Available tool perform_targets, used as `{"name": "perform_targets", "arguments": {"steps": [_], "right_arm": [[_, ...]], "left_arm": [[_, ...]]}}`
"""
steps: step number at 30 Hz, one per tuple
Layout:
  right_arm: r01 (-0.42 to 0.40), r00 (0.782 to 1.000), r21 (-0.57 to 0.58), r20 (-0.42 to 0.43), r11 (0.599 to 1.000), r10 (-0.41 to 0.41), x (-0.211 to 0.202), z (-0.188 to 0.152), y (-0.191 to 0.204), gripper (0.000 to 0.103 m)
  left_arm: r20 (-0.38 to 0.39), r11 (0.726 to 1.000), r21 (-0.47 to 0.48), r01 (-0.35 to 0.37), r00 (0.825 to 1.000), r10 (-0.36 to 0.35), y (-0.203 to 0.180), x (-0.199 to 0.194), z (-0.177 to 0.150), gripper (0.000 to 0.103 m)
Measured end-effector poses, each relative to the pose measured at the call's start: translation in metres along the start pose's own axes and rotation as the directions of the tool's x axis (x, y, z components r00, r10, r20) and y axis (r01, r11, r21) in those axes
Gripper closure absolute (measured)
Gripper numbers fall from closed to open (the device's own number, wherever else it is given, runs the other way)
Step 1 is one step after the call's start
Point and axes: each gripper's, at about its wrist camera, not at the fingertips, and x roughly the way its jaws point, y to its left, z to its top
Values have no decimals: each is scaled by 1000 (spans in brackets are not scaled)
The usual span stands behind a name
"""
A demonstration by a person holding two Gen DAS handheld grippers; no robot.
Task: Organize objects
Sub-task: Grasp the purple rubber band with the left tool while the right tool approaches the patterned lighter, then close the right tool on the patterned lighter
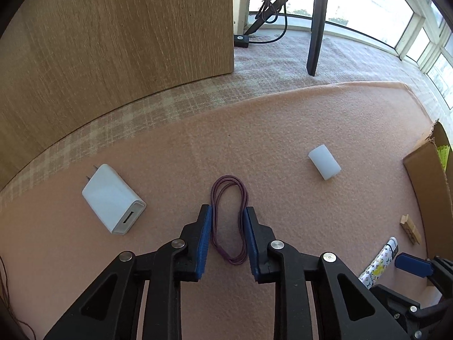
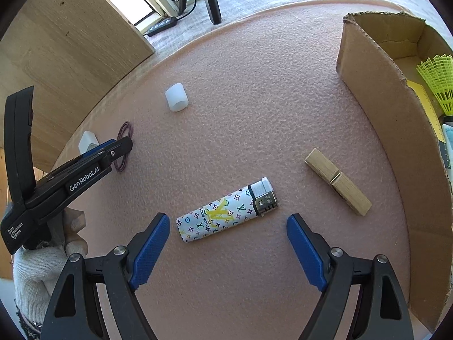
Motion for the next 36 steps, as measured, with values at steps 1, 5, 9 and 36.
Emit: {"name": "perform_targets", "arguments": {"steps": [1, 5, 9, 36], "right_arm": [[13, 1000, -5, 3, 1000, -13, 1, 1, 2, 21], [54, 998, -16, 8, 998, -54, 4, 5, 9, 20], [104, 994, -40, 16, 994, -104, 7, 8, 17, 20], [38, 999, -363, 20, 931, -33, -14, -47, 5, 69]], "left_arm": [[0, 1000, -2, 3, 1000, -3, 3, -1, -2, 84], [1, 1000, -12, 22, 1000, -22, 16, -6, -14, 87], [3, 999, -25, 35, 999, -35, 22, -12, -24, 90], [23, 992, -48, 114, 993, -113, 29, -54, -121, 94]]}}
